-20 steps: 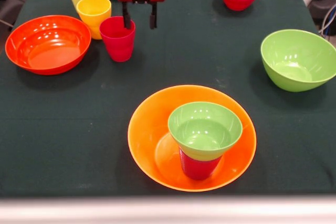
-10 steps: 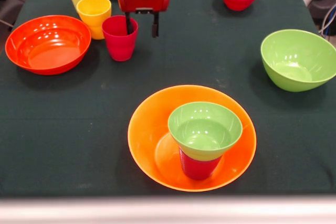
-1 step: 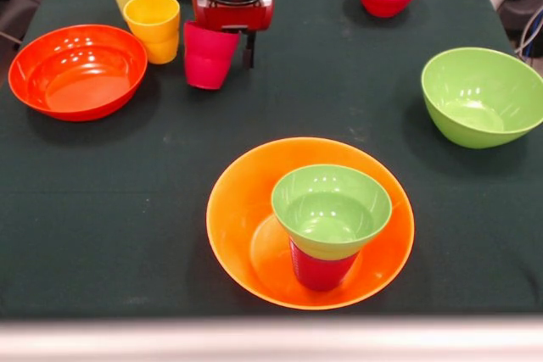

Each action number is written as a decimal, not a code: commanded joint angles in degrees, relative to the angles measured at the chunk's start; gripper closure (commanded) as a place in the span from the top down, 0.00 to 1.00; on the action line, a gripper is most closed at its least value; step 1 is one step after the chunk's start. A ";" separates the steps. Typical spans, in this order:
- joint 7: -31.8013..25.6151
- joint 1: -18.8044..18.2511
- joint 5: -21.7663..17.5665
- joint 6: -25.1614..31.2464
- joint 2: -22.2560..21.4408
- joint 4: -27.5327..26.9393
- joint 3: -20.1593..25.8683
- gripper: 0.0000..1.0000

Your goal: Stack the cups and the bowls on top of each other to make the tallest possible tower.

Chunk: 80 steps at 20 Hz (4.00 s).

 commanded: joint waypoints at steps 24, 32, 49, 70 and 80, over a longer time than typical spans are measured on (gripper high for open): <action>-2.05 -0.83 8.69 16.27 -13.73 12.45 5.43 0.00; -3.08 -0.71 11.69 24.65 -16.12 8.53 6.56 0.00; 3.34 3.77 12.52 19.12 -13.07 0.77 8.05 0.00; 6.43 4.47 12.41 10.26 -11.16 2.44 4.56 0.00; 6.14 4.25 11.91 8.60 -11.34 3.94 3.54 0.00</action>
